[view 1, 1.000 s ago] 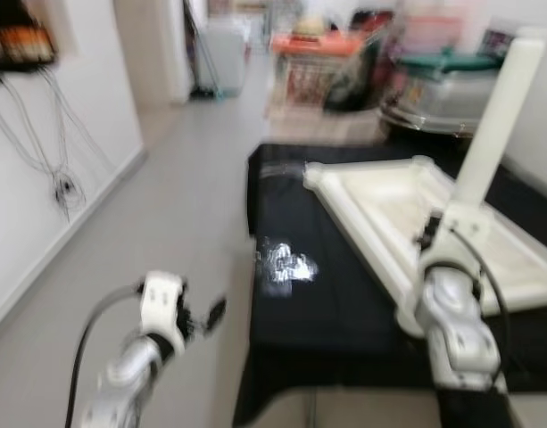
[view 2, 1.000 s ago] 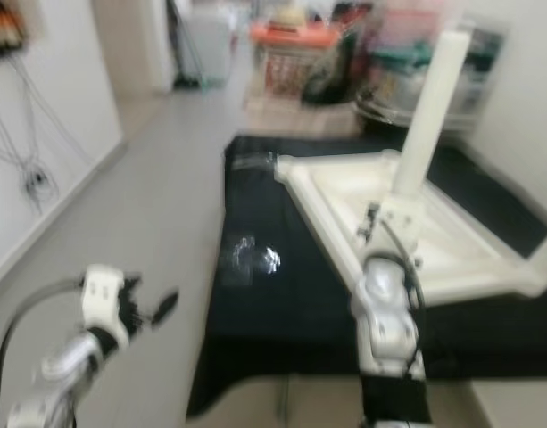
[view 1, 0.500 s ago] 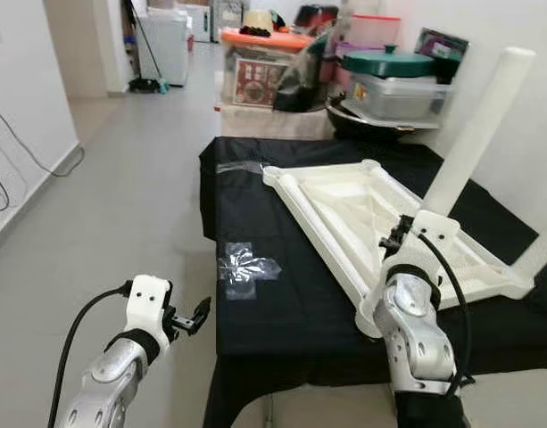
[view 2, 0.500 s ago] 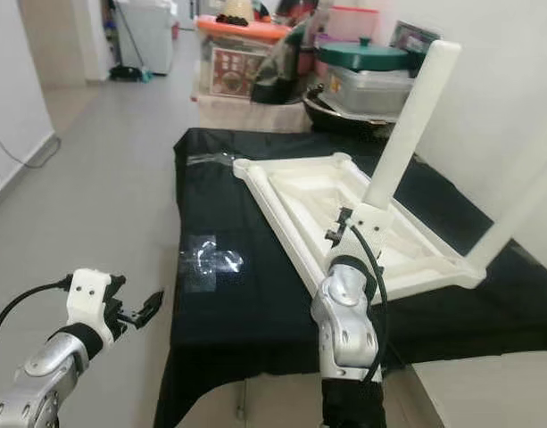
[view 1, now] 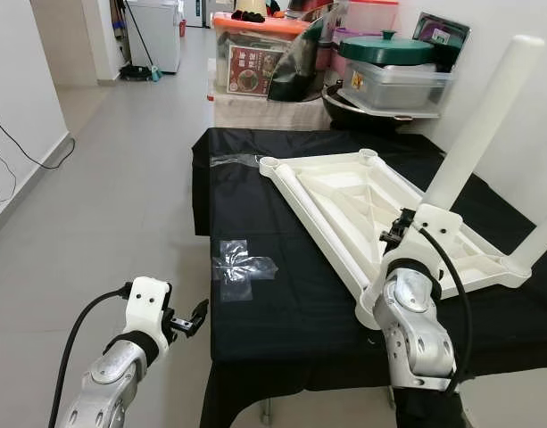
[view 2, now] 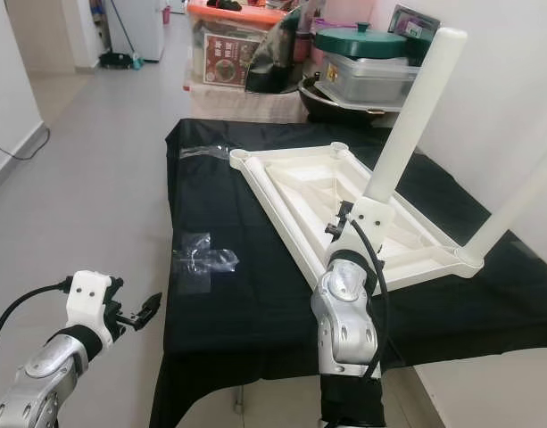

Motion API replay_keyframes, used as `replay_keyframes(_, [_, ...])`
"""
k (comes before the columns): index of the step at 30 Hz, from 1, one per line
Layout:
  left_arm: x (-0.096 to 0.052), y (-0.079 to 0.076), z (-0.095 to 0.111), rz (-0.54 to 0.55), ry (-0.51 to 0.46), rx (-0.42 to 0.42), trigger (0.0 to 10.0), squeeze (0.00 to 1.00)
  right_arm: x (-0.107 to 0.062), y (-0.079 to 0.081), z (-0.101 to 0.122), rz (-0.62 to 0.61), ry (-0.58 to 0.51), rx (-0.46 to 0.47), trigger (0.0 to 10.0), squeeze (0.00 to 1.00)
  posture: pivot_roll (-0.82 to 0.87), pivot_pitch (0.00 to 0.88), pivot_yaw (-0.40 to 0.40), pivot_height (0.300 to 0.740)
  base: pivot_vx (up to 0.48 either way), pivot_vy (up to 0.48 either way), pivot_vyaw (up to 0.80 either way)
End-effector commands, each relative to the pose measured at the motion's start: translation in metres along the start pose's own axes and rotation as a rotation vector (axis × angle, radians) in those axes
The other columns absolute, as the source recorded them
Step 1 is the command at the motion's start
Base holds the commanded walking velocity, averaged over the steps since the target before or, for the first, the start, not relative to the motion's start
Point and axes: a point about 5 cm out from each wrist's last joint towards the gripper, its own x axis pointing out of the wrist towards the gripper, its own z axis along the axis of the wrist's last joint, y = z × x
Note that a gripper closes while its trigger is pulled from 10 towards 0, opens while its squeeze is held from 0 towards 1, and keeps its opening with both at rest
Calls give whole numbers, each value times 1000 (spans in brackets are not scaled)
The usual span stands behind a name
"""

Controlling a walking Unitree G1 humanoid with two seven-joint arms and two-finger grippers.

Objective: Building children table

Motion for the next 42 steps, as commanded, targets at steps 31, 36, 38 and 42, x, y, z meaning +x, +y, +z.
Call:
replay_keyframes(31, [2,4,-3,-2,15,29,10000,0,-5,1,59,280,-197,34,10000,1000,-13,0,-54,740,0,0,0])
replay_keyframes(36, [2,3,-3,-5,16,29,10000,0,2,-2,68,360,-222,-7,10000,1000,-24,0,-50,740,0,0,0])
replay_keyframes(38, [2,2,-4,-9,17,28,10000,0,16,-7,69,449,-199,-63,10000,1000,-25,0,-50,740,0,0,0])
replay_keyframes(42, [3,2,-4,-12,17,29,10000,0,46,-25,70,586,-123,-75,10000,0,-23,0,-52,740,0,0,0])
